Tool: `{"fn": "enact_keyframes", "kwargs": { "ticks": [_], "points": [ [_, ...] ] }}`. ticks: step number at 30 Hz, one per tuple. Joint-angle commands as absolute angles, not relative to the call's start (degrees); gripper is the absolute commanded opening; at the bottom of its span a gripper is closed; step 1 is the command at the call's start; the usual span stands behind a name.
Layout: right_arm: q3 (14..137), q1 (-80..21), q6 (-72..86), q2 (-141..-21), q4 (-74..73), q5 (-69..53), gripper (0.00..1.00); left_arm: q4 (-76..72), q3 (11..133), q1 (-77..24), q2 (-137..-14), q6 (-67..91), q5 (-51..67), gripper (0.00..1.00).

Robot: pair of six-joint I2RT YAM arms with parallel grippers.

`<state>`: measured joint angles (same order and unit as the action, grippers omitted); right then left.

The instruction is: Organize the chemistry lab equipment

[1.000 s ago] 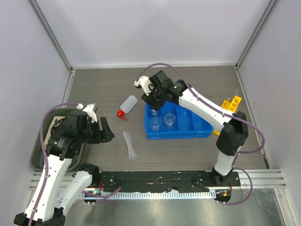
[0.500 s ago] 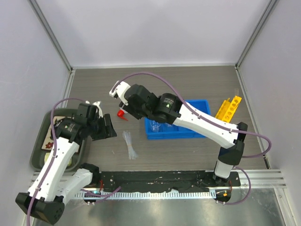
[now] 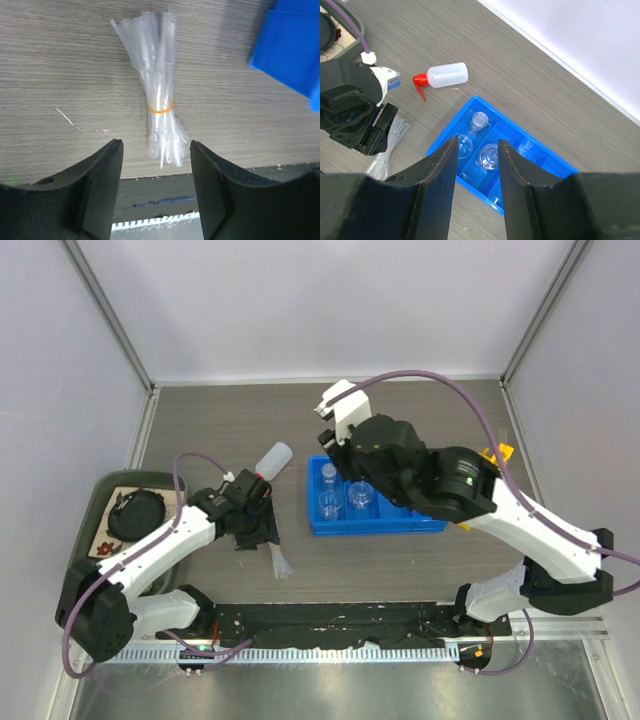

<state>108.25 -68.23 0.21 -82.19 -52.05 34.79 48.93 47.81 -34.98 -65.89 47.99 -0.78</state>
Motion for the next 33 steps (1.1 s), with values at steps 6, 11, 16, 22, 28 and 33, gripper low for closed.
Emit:
{"fn": "enact_keyframes", "kwargs": {
  "ticks": [6,11,16,22,28,33],
  "points": [
    [97.5,-69.0,2.7,-72.2,-50.1,34.2,0.43,38.3,43.9,-36.6,-71.5,60.7,-8.8,0.65],
    [93.0,-69.3,3.2,-69.4,-49.3,31.9,0.43,36.9,45.4,-38.3,-77.2,62.6,-10.9,0.65],
    [90.4,-69.3,3.9,-67.5,-49.0,30.0,0.43,35.0,45.2,-39.5,-81.6,64.2,-11.2,0.64],
    [89.1,-69.3,4.4,-66.1,-49.9,30.0,0.43,33.9,45.4,-40.8,-83.6,64.5,-11.3,0.44],
    [87.5,-69.3,5.1,-64.2,-49.7,30.2,0.43,35.0,44.8,-41.9,-83.1,64.3,-12.1,0.2],
    [87.2,-69.3,5.8,-63.8,-50.4,30.4,0.43,40.2,46.1,-43.1,-78.4,63.1,-13.4,0.15]
  ]
}}
